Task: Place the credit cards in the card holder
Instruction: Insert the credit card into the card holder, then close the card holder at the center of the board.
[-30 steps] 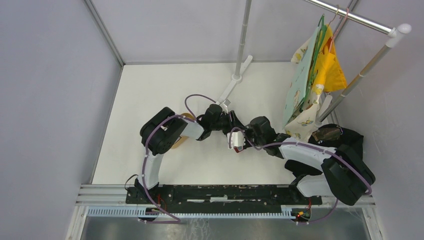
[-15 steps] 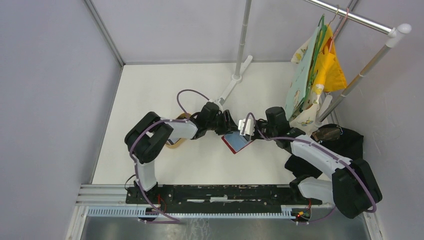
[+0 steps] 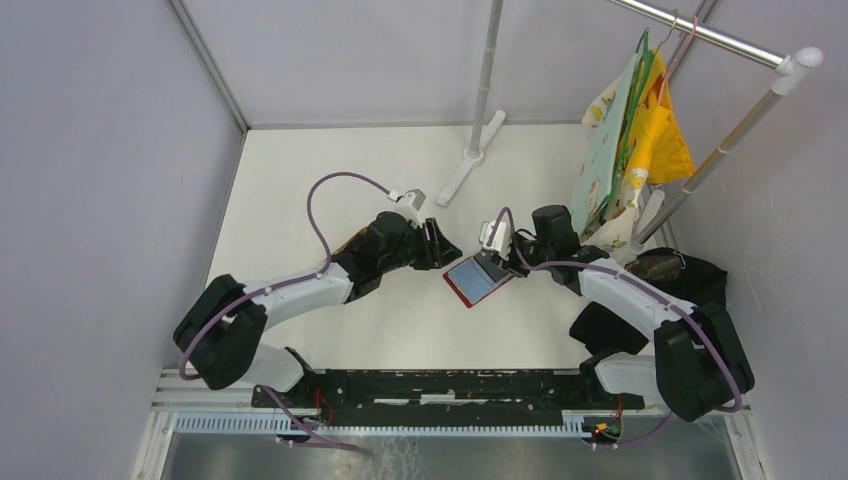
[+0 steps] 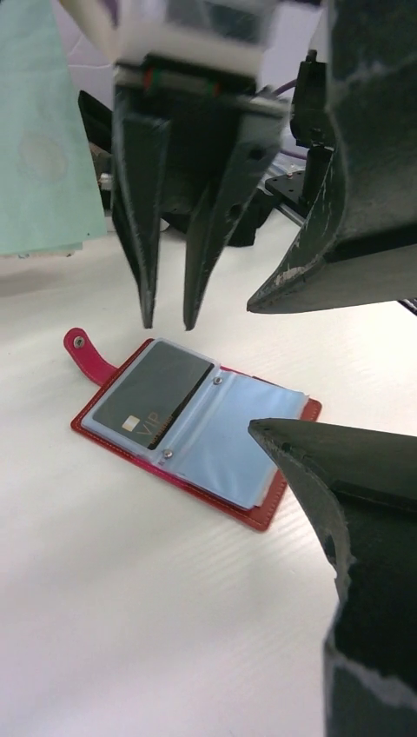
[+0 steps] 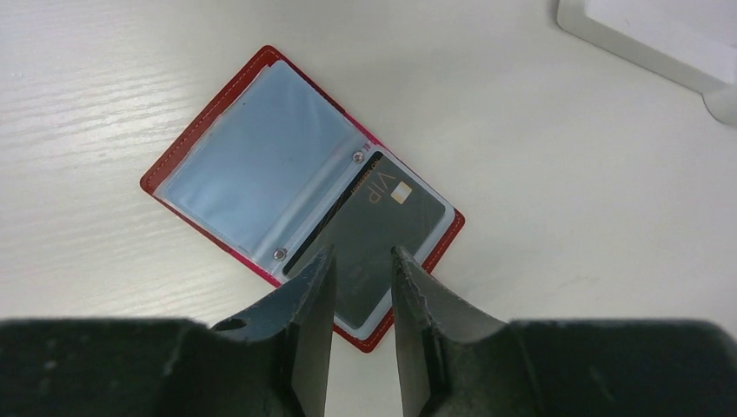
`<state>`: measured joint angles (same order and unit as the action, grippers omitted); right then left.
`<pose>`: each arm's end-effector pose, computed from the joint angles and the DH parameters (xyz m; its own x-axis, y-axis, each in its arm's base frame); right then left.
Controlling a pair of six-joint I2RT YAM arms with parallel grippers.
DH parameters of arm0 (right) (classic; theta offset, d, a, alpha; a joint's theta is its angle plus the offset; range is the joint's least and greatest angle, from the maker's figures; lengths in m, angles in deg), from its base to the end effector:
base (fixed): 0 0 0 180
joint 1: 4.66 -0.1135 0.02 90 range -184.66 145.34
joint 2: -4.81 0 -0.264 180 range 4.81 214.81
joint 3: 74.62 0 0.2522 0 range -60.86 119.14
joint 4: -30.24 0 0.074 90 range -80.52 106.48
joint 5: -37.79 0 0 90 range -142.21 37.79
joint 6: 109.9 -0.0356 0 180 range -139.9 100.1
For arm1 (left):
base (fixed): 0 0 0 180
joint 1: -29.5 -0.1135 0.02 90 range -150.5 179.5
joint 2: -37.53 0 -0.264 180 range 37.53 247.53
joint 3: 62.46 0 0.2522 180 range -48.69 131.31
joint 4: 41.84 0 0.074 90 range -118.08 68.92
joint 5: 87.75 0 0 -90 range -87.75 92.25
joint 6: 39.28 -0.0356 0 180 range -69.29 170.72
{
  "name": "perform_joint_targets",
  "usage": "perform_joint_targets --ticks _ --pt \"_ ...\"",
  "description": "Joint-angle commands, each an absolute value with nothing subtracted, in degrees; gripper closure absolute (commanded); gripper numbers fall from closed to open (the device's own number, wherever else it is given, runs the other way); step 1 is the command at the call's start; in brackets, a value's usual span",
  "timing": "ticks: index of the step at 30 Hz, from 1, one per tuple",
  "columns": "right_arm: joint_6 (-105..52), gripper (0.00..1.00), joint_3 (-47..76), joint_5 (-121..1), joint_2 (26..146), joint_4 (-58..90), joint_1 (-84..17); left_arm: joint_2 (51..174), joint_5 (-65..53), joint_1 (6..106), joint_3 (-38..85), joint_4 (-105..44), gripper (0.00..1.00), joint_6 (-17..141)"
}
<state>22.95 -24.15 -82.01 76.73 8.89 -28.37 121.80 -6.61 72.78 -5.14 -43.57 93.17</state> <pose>0.2216 0.1166 0.2010 0.0083 -0.6409 -0.7676 -0.9237 0.2892 -0.2514 0.2272 -0.2215 0.2154 -0.7546 -0.2055 -0.6232 0.3653 0.6574 -0.6590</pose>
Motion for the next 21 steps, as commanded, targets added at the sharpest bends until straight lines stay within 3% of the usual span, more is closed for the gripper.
perform_joint_targets --ticks 1,7,13,17,21 --pt "18.4 0.64 -20.7 -81.1 78.3 9.7 -27.8 111.5 -0.8 73.4 -10.5 -44.0 0.45 89.1" --pt "14.6 0.6 -19.5 -80.6 81.6 9.5 -26.2 103.7 2.1 73.4 -13.7 -43.9 0.37 89.0" --pt "12.0 0.59 -16.6 -81.7 86.6 6.5 -24.0 105.4 2.0 73.3 -15.3 -43.6 0.04 90.9" --pt "10.2 0.58 -16.1 -82.7 88.3 6.4 -22.5 108.7 0.3 73.7 -15.8 -45.5 0.04 93.9" --pt "6.8 0.57 -15.3 -84.5 90.7 6.2 -20.9 110.6 7.0 77.7 -17.7 -45.7 0.06 98.0"
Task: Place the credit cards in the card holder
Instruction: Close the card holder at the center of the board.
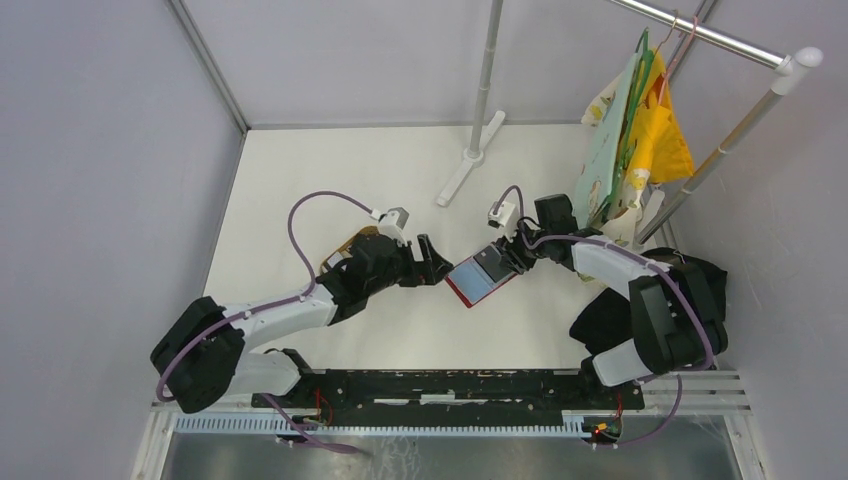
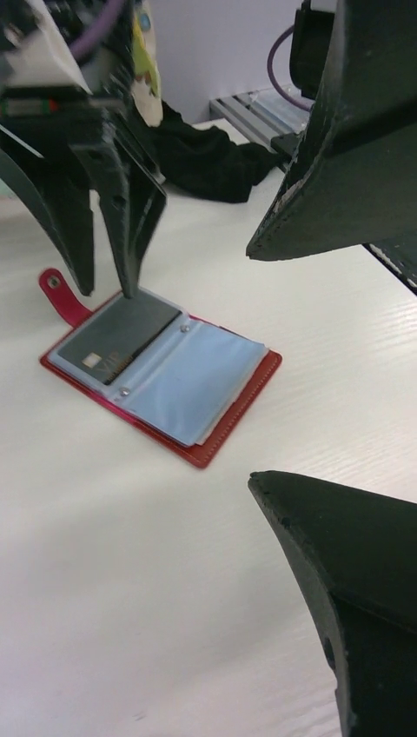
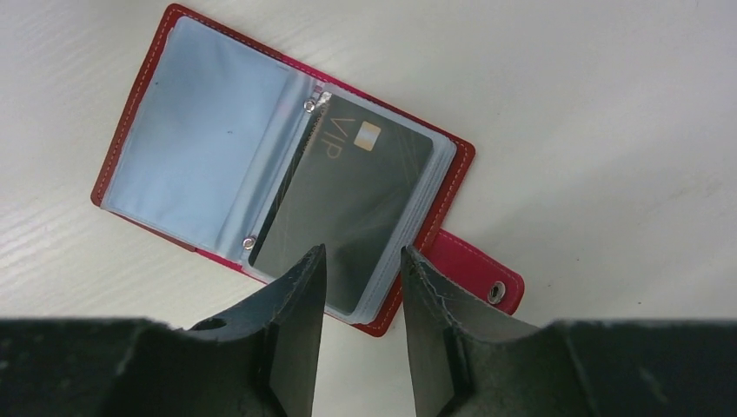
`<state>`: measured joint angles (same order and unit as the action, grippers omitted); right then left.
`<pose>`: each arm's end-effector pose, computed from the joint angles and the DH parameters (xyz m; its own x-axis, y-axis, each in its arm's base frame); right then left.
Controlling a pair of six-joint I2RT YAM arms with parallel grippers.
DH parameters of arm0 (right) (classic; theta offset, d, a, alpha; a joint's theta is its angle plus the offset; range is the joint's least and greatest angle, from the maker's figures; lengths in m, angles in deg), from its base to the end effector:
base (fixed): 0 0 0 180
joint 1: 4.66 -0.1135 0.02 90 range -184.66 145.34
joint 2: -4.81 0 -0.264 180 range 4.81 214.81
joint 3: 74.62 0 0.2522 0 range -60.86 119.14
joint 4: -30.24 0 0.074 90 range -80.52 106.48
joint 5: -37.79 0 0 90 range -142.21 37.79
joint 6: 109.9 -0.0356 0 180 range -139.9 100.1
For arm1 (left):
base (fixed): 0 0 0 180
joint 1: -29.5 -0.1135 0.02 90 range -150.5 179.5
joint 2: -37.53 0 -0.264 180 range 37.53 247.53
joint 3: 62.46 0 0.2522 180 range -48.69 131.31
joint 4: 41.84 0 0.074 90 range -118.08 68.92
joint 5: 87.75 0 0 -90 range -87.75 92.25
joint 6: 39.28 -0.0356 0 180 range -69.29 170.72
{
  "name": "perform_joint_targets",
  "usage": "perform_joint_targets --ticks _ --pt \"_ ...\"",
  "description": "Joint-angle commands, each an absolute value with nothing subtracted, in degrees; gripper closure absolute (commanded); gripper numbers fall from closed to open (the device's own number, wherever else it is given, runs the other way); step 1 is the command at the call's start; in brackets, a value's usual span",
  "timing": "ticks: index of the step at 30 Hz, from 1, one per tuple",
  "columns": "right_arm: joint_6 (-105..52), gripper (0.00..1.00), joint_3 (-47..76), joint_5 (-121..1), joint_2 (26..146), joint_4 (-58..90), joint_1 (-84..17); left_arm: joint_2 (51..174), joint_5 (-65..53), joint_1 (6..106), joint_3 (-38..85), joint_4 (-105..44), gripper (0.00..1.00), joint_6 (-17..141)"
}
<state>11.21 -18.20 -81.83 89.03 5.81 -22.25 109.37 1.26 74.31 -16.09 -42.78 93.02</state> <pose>0.2623 0.1016 0.1756 -0.3603 -0.5854 -0.7263 -0.8613 0.5077 0.0180 0.1876 -0.1873 0.2104 -0.6996 -0.2535 -0.6680 0.3312 0.7134 -0.6176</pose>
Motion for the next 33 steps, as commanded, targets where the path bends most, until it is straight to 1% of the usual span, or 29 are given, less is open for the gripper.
perform_joint_targets --ticks 1,4,6,10,16,23,28,33 --pt "6.2 0.56 -15.1 -84.8 91.4 6.2 -20.5 110.9 8.8 79.3 -18.2 -45.7 0.06 98.8" --pt "3.8 0.56 -14.6 -85.6 93.2 6.6 -19.6 112.9 13.0 82.8 -17.9 -45.3 0.08 100.6" --pt "2.6 0.55 -14.5 -86.0 94.0 6.8 -19.1 114.4 14.1 83.3 -17.6 -45.4 0.15 101.6" --pt "0.9 0.55 -14.1 -88.1 96.2 6.5 -17.6 117.5 14.2 83.3 -17.2 -46.8 0.19 103.3" --pt "0.5 0.55 -13.7 -90.5 98.6 5.1 -15.9 122.5 14.2 83.2 -15.8 -47.5 0.19 104.8" --pt "0.2 0.58 -13.3 -92.3 101.1 3.7 -15.8 129.7 13.5 83.1 -13.7 -48.4 0.18 106.6" --pt "0.4 0.59 -13.2 -92.3 101.7 3.0 -15.8 132.7 10.9 81.7 -14.4 -52.2 0.18 108.9" --pt "0.6 0.6 -13.1 -92.2 102.1 2.6 -15.8 133.1 9.4 80.6 -17.0 -57.4 0.21 111.7"
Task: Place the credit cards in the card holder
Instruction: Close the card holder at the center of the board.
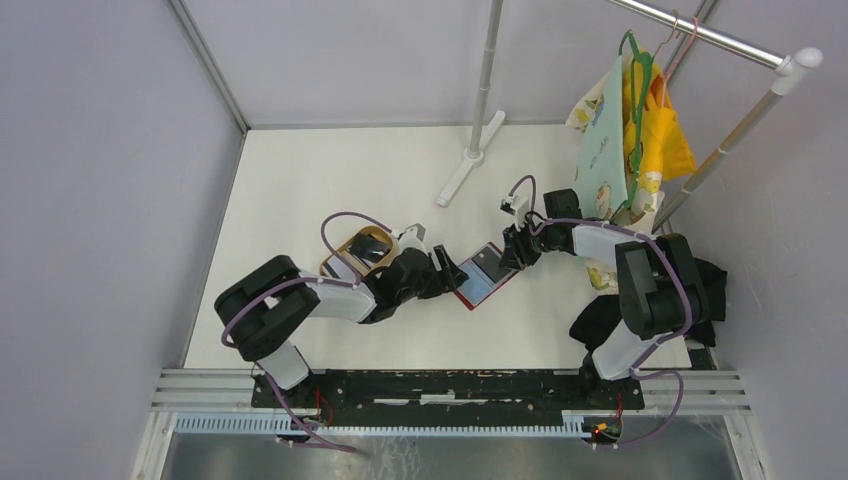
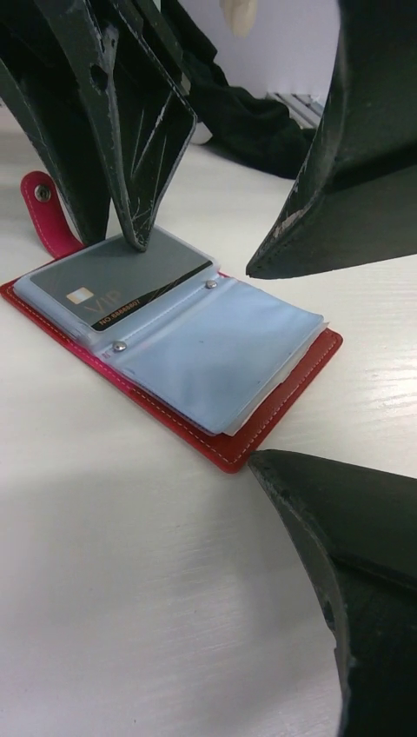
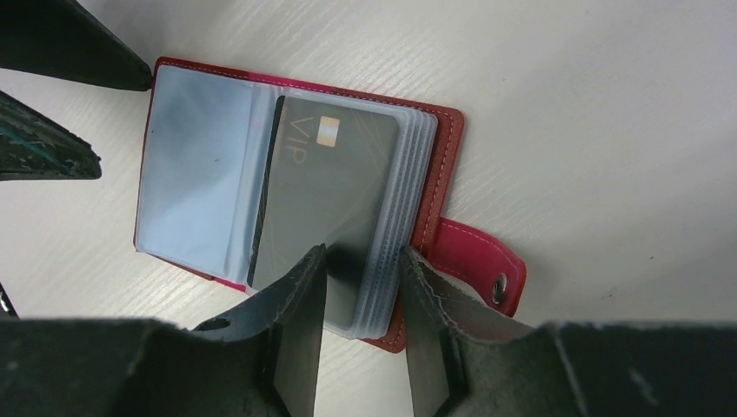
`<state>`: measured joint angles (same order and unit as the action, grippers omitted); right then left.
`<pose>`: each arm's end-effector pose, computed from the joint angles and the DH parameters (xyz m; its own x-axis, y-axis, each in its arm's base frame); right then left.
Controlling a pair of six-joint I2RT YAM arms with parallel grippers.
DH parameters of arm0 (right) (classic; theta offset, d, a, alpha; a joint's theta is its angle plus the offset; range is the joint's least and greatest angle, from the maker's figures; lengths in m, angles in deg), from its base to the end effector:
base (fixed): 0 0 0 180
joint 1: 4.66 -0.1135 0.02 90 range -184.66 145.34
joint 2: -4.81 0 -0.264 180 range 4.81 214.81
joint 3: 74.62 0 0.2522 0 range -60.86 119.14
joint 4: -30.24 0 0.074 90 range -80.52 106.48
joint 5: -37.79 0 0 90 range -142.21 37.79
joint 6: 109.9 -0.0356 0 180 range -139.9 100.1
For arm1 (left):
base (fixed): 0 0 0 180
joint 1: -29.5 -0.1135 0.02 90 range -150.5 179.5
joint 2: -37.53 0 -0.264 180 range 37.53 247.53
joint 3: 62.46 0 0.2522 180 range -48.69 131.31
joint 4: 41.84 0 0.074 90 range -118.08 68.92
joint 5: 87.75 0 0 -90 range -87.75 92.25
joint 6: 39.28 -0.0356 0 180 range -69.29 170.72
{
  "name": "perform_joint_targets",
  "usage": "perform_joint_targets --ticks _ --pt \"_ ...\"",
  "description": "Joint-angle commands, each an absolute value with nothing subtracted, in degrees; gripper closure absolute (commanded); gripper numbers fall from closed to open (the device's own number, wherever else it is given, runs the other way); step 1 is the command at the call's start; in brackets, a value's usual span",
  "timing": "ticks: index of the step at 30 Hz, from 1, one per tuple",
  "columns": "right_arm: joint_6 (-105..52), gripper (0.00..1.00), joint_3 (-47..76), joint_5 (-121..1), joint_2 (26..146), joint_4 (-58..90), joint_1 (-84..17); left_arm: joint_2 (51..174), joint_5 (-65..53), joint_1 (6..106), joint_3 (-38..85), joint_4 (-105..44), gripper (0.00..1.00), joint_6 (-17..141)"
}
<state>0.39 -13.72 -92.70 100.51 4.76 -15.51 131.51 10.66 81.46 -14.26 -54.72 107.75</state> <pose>0.2936 0.0798 0.1445 -0.6407 -0.3913 -0.6605 -0.7266 0.5871 0.3570 0.1926 -0.2377 0.1368 -0.7723 -0.3597 -0.5236 0.1020 0.7433 -0.6612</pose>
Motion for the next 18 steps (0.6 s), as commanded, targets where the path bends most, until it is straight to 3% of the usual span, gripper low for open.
perform_joint_targets --ticks 1,7,18 --pt "0.7 0.6 -13.1 -92.3 102.3 2.5 -15.8 133.0 8.8 80.3 -17.6 -58.9 0.22 111.9" --pt "0.6 0.61 -12.9 -93.1 103.1 1.8 -15.8 134.1 4.5 79.4 -19.0 -66.5 0.27 113.7" --pt "0.8 0.63 -12.8 -94.3 103.5 0.8 -15.9 134.2 1.8 79.0 -19.3 -75.8 0.28 115.1"
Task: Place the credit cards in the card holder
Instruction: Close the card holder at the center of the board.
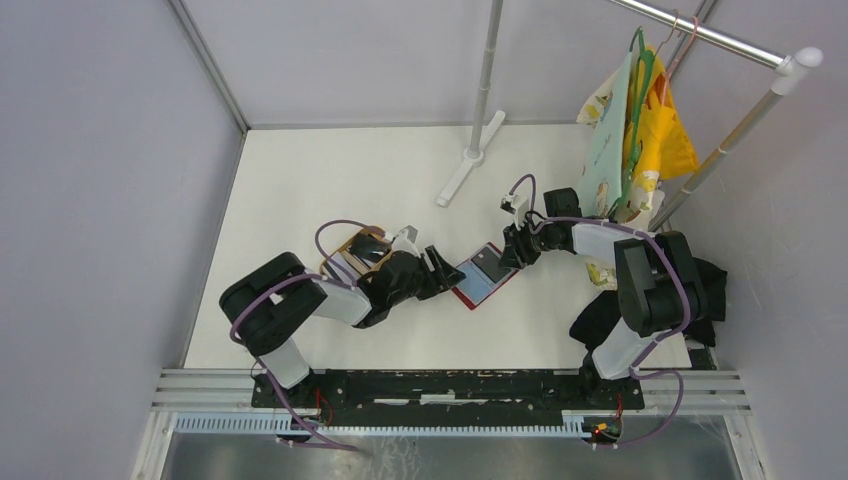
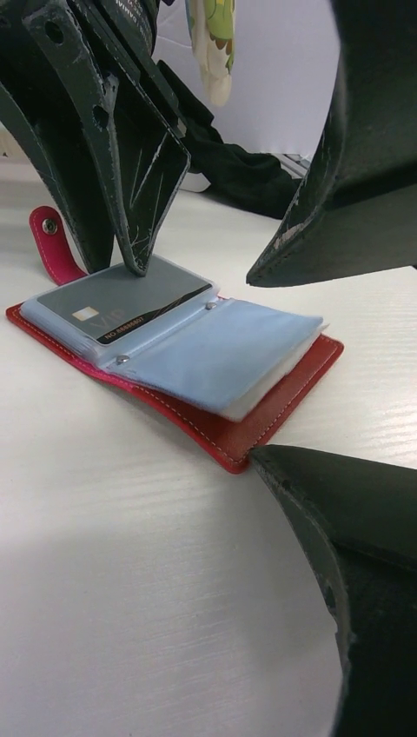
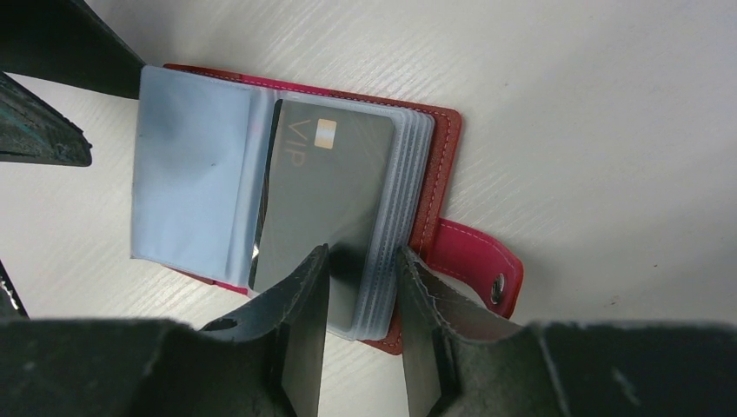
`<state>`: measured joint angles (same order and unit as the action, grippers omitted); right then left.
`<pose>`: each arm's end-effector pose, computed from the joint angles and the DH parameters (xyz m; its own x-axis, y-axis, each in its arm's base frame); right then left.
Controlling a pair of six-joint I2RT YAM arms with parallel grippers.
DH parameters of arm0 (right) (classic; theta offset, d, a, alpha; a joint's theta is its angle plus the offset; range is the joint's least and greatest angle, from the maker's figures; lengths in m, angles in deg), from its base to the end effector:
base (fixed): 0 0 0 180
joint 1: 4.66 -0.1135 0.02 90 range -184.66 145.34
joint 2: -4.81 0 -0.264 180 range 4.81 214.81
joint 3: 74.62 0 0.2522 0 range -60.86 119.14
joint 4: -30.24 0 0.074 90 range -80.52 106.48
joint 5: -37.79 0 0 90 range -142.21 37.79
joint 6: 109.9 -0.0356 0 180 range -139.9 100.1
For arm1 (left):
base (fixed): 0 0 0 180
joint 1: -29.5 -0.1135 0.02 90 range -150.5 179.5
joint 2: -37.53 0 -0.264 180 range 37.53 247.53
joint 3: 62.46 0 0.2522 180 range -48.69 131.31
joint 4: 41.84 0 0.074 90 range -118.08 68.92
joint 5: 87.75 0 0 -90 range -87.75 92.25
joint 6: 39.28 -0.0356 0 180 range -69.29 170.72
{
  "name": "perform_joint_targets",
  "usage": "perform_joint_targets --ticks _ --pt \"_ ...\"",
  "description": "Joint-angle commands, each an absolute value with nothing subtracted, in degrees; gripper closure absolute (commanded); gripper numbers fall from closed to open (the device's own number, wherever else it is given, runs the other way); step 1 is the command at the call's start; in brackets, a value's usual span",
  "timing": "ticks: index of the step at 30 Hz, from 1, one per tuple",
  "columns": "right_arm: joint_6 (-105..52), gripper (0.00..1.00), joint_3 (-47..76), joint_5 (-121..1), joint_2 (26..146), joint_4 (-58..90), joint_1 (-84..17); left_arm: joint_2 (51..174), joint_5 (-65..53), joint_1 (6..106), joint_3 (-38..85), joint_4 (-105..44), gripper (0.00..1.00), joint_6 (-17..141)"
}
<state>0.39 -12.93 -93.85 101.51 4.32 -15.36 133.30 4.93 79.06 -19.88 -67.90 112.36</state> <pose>0.2965 0.0801 0.1431 -0.6474 -0.3861 -0.6571 -0.7255 0.5763 0.3762 0.1927 -0.2236 0.1243 -0.7858 -0.4332 -0.4415 0.0880 0.6282 -0.7730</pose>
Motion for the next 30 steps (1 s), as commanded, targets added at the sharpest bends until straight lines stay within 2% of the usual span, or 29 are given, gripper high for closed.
perform_joint_targets --ticks 1,17,30 --pt "0.9 0.63 -12.8 -94.4 103.5 0.7 -16.0 134.6 0.7 78.9 -19.2 -76.9 0.28 115.3" --pt "1.2 0.63 -12.5 -94.9 103.4 0.0 -16.0 139.6 -7.7 77.5 -18.9 -91.2 0.29 115.9" --pt "3.0 0.63 -11.8 -96.8 103.6 -1.9 -16.3 142.5 -12.0 76.9 -9.4 -80.3 0.27 110.1"
